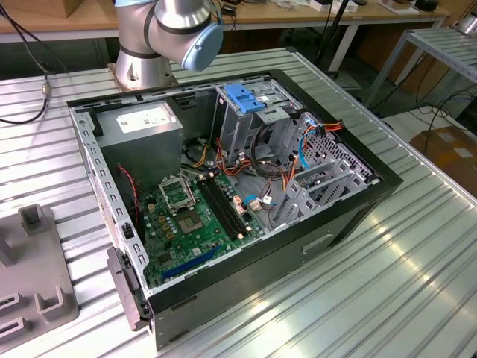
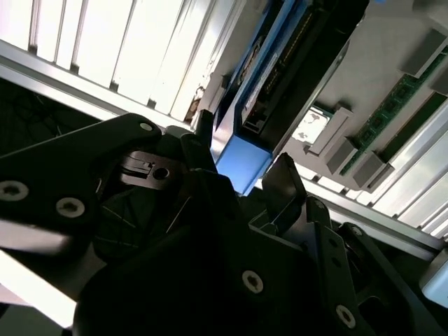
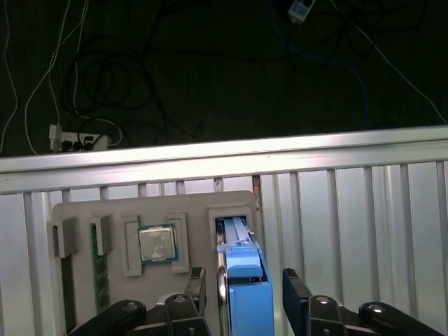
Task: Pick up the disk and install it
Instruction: 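Pick up the disk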
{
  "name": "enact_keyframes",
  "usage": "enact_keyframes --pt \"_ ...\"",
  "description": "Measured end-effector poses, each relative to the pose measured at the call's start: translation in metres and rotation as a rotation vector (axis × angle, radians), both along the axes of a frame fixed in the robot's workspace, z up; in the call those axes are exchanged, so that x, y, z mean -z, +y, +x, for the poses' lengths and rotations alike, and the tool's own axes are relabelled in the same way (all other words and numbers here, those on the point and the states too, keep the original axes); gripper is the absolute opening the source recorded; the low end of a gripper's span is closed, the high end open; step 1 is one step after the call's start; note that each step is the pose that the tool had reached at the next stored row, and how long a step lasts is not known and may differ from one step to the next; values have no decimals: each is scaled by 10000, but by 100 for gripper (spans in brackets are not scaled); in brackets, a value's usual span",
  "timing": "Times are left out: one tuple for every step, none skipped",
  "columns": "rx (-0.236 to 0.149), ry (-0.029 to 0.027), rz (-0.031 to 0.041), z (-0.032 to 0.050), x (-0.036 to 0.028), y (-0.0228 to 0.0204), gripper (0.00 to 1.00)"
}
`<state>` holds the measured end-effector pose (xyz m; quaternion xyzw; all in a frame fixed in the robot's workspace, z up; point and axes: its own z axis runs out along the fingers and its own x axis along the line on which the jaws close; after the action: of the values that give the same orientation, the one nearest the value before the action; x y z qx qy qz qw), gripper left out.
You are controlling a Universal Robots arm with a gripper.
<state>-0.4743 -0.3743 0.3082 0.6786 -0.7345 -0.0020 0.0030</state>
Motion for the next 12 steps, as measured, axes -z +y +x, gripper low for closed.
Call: enact_keyframes --pt "-3 0 0 0 28 0 56" --pt "-9 -2 1 0 69 0 56" --pt "-10 -1 1 0 85 0 56" --pt "-11 -1 1 0 96 0 56" --pt "-10 0 0 0 105 0 56" --pt "-11 3 -2 0 105 0 56" --pt "-11 2 -1 0 106 0 56" --pt "-11 0 0 0 108 0 55" --pt "-11 0 0 0 108 0 47" --pt "-9 -4 2 0 114 9 47" --pt "-9 -3 1 0 115 11 47" --pt "-11 0 0 0 115 10 47"
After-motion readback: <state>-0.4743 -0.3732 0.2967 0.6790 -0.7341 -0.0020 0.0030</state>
